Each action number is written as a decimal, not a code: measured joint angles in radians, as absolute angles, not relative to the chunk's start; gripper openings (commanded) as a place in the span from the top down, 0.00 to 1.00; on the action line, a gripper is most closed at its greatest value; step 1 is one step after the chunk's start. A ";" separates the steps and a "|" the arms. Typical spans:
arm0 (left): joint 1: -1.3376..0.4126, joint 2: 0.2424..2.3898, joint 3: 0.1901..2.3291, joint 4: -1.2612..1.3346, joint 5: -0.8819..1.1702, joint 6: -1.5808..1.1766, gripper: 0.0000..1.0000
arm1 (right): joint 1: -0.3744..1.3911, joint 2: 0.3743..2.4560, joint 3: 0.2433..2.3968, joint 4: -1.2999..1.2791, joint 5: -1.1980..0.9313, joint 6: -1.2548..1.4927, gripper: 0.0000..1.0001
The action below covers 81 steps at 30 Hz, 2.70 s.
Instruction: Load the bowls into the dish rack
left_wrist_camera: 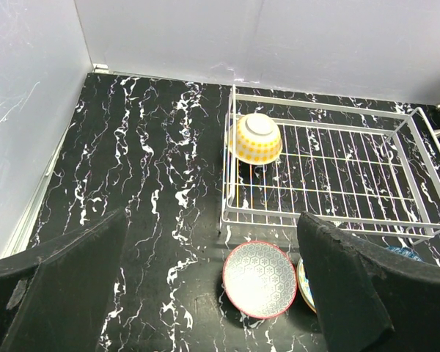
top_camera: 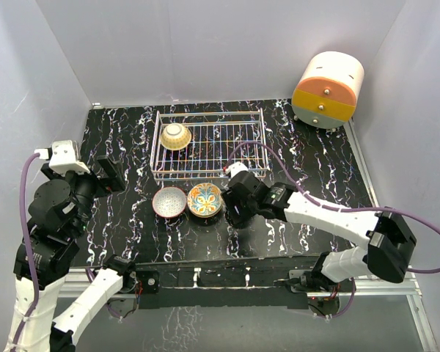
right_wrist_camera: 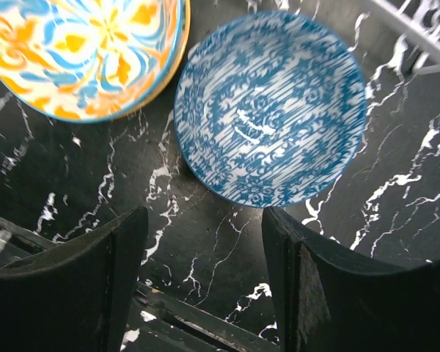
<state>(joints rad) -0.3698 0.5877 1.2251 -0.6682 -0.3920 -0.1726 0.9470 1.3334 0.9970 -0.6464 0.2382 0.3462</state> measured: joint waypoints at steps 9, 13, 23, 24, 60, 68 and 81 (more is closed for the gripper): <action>-0.370 0.588 1.222 -0.685 -0.393 -0.176 0.03 | 0.947 1.391 0.933 -0.518 0.176 0.286 0.33; -0.370 0.583 1.213 -0.692 -0.397 -0.177 0.03 | 0.941 1.416 0.930 -0.459 0.175 0.258 0.35; -0.370 0.582 1.213 -0.714 -0.412 -0.181 0.03 | 0.837 1.480 0.862 -0.367 0.089 0.240 0.41; -0.370 0.582 1.213 -0.715 -0.413 -0.181 0.03 | 0.837 1.480 0.858 -0.359 0.081 0.238 0.42; -0.370 0.581 1.213 -0.734 -0.429 -0.183 0.03 | 0.836 1.260 1.044 -0.499 -0.052 0.355 0.92; -0.370 0.581 1.217 -0.735 -0.429 -0.183 0.03 | 0.811 1.277 1.130 -0.435 -0.204 0.397 0.92; -0.370 0.575 1.283 -0.748 -0.431 -0.180 0.03 | 0.629 1.725 1.274 0.431 -0.508 0.848 0.92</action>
<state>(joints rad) -0.3698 0.5751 1.2831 -0.7475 -0.4309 -0.1799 0.6292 1.7248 1.2739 0.4313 -0.5079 0.8482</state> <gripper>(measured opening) 0.970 0.111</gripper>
